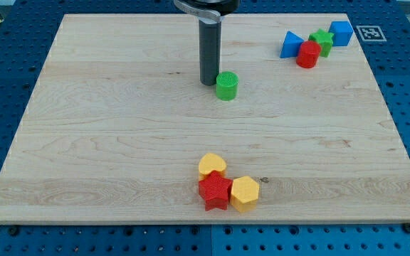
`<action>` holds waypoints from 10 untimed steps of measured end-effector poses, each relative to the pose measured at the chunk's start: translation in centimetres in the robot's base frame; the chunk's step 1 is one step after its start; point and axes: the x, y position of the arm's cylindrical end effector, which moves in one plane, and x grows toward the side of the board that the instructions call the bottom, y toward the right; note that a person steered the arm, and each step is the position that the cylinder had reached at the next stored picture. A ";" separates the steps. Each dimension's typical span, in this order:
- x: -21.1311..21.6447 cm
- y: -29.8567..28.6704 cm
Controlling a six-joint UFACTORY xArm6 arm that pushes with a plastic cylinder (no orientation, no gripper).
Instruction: Push the green circle into the right of the yellow heart
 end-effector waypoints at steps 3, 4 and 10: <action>5.0 2.2; 9.6 3.0; 11.8 17.3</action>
